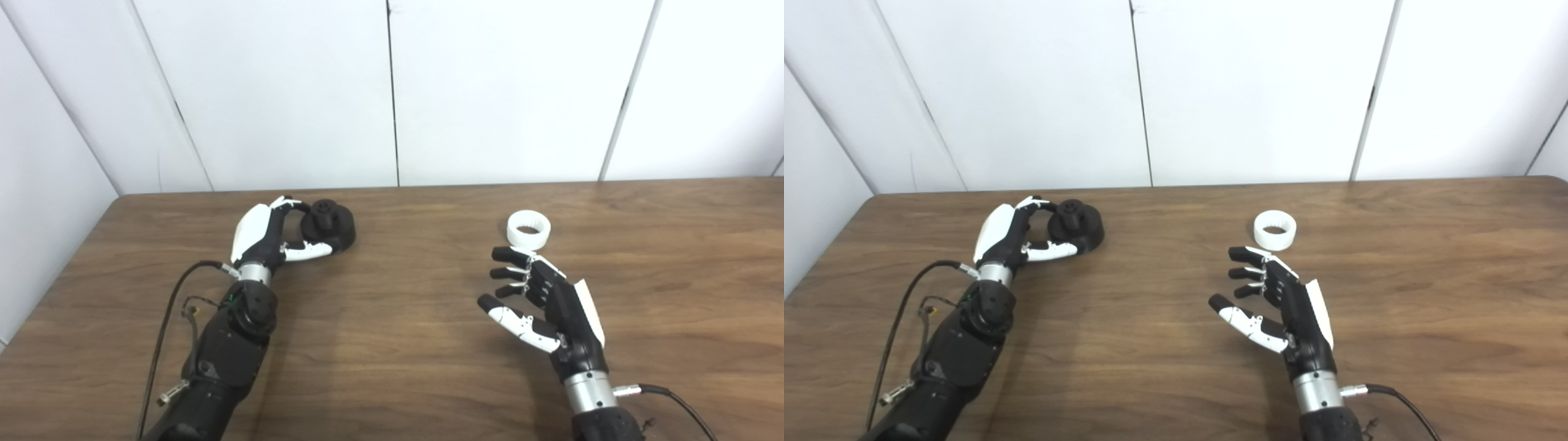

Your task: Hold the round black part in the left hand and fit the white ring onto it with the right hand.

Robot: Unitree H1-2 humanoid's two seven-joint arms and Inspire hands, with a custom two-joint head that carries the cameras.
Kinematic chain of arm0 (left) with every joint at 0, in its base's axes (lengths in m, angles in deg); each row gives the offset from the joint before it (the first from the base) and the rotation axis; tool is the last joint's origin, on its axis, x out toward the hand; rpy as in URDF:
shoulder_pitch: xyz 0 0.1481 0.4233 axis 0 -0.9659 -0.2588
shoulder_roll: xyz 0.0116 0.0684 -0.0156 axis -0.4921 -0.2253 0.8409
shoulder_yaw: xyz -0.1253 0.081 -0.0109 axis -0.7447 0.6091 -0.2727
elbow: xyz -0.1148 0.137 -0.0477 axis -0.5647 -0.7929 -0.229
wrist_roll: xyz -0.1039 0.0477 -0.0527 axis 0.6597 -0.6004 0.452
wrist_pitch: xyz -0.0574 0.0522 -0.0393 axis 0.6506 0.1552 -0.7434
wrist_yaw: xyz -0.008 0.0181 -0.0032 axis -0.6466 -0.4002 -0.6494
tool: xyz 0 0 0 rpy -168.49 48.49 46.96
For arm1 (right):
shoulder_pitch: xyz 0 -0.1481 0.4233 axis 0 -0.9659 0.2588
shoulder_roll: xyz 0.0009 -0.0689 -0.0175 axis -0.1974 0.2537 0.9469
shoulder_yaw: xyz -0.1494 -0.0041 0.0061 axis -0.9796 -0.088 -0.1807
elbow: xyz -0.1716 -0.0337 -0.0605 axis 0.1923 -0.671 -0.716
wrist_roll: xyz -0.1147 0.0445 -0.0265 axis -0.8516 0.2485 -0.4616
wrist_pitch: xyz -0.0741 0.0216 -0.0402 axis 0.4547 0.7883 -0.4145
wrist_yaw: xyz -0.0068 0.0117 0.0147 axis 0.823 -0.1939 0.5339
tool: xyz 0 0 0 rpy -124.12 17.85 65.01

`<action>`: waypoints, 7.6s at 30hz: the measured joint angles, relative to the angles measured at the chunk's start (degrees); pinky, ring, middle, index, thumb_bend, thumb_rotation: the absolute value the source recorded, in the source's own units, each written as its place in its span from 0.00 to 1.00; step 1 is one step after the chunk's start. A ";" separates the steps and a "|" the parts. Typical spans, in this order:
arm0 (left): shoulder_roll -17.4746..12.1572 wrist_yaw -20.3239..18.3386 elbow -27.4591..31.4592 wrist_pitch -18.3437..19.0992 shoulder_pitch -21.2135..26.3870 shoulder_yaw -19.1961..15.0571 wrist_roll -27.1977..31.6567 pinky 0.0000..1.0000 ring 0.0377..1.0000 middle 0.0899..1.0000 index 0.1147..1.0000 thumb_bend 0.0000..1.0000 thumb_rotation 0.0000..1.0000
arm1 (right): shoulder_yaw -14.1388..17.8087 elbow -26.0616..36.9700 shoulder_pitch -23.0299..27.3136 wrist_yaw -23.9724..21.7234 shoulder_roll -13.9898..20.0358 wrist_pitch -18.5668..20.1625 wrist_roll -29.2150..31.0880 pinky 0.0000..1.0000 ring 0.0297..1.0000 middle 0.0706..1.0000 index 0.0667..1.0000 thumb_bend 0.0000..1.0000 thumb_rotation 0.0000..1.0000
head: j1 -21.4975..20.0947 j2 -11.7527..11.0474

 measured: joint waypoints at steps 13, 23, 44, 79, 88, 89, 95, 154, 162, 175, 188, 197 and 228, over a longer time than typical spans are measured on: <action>0.09 0.56 -0.19 -0.15 0.00 0.10 1.42 0.77 0.92 0.92 0.66 0.94 0.27 | 0.02 0.10 -0.07 -0.04 0.02 0.01 0.06 0.56 0.68 0.75 0.70 0.66 0.27 | 0.09 0.18; -0.06 0.56 -0.72 0.92 0.59 1.48 0.64 0.78 0.94 0.96 0.84 0.99 0.32 | 0.05 0.59 -0.10 -0.06 0.01 0.01 0.14 0.56 0.68 0.75 0.70 0.65 0.26 | 0.61 0.26; 0.15 0.52 -3.04 1.13 1.78 2.01 0.78 0.83 0.96 0.98 0.88 1.00 0.35 | 0.11 0.79 -0.11 -0.13 0.03 0.10 0.55 0.55 0.68 0.75 0.70 0.66 0.26 | 0.44 0.44; 1.45 2.01 -10.27 -1.40 5.09 2.39 2.57 0.91 0.99 0.98 0.62 0.92 0.25 | 0.56 2.31 -0.67 -0.14 0.22 2.21 0.12 0.55 0.68 0.74 0.69 0.65 0.26 | 0.26 1.32; 1.50 1.91 -9.97 -1.56 4.86 2.49 3.90 0.91 0.98 0.98 0.60 0.90 0.21 | 0.86 2.85 -0.73 -0.16 0.22 2.30 0.62 0.55 0.68 0.74 0.69 0.65 0.26 | 0.44 1.41; 1.50 1.91 -9.92 -1.56 4.83 2.49 3.90 0.90 0.98 0.98 0.59 0.90 0.20 | 0.87 2.85 -0.73 -0.16 0.23 2.30 0.66 0.55 0.68 0.74 0.68 0.65 0.26 | 0.44 1.41; 1.37 2.10 -9.35 -1.55 4.69 3.01 3.55 0.87 0.97 0.97 0.58 0.92 0.22 | 0.87 2.93 -0.73 -0.16 0.24 2.30 0.59 0.54 0.67 0.73 0.68 0.65 0.26 | 0.53 1.32; 2.63 -12.01 35.68 6.23 -20.37 13.42 -0.25 0.93 0.96 0.96 0.54 1.00 0.26 | 1.51 3.26 -0.20 -0.22 1.10 2.42 1.11 0.56 0.65 0.73 0.68 0.67 0.29 | 1.58 1.32; 3.85 -13.37 39.02 6.22 -22.88 14.87 -1.74 0.94 0.97 0.96 0.54 1.00 0.23 | 1.45 3.26 -0.03 -0.21 1.33 2.38 0.95 0.56 0.65 0.73 0.68 0.66 0.26 | 0.62 1.58; 3.50 -14.86 40.46 4.04 -24.68 14.07 -1.18 0.95 0.97 0.96 0.55 0.98 0.22 | -0.26 3.18 -0.06 0.75 -0.97 2.39 -0.48 0.54 0.66 0.74 0.69 0.67 0.26 | -14.13 0.18; 0.96 -19.49 42.48 0.97 -26.16 11.30 1.19 0.90 0.97 0.96 0.55 0.97 0.18 | -2.90 1.35 0.01 2.70 -4.12 2.35 -5.90 0.54 0.67 0.74 0.67 0.68 0.28 | -20.30 -0.97; 1.04 -19.71 42.44 0.44 -26.13 10.61 0.66 0.89 0.96 0.96 0.55 0.98 0.19 | -2.26 1.34 0.79 3.71 -3.98 2.35 -7.21 0.53 0.66 0.74 0.68 0.68 0.27 | -20.13 -1.23; 1.72 -20.33 42.44 0.20 -26.37 10.10 0.37 0.92 0.97 0.96 0.55 0.97 0.21 | -2.28 -9.78 25.68 -2.76 15.25 19.87 -26.70 0.70 0.88 0.92 0.79 0.77 0.42 | -17.76 -1.49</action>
